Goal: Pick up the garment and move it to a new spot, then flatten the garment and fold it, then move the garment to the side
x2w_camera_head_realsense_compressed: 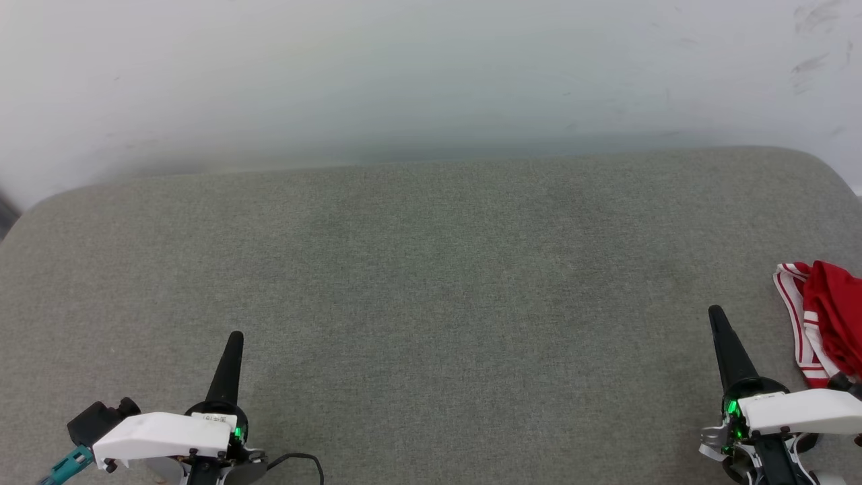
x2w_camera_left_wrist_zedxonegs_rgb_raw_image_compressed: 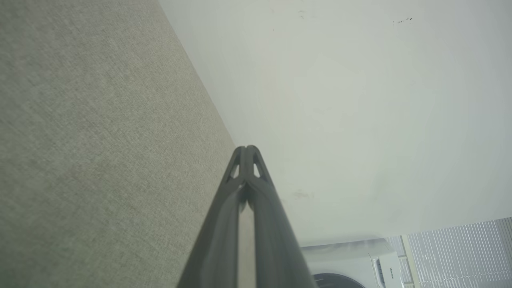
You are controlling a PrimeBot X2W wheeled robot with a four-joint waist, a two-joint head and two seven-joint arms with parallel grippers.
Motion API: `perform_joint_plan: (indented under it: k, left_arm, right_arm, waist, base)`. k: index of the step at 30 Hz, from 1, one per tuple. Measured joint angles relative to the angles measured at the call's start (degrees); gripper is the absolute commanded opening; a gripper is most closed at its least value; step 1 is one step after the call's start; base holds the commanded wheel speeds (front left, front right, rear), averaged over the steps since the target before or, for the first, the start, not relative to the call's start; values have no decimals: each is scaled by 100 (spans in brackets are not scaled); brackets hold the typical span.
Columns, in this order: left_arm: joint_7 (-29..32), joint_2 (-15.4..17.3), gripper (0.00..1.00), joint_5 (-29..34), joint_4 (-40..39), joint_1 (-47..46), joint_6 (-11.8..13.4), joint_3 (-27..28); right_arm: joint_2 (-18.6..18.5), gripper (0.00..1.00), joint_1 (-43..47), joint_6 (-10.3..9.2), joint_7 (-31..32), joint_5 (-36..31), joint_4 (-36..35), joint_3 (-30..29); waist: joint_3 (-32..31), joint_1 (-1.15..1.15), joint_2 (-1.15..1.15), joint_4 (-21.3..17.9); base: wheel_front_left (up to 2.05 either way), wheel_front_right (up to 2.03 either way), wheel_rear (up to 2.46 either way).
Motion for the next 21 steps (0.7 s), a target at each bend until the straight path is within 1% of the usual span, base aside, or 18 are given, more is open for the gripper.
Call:
perform_joint_plan:
  k: [21]
  left_arm:
    - [302,-4,0,-1040,182,-163,-2,77]
  right_arm:
    - [2,0,-34,0,289,1057,73,-115]
  waist:
    - [-44,0,0,23]
  base:
    - [0,0,0]
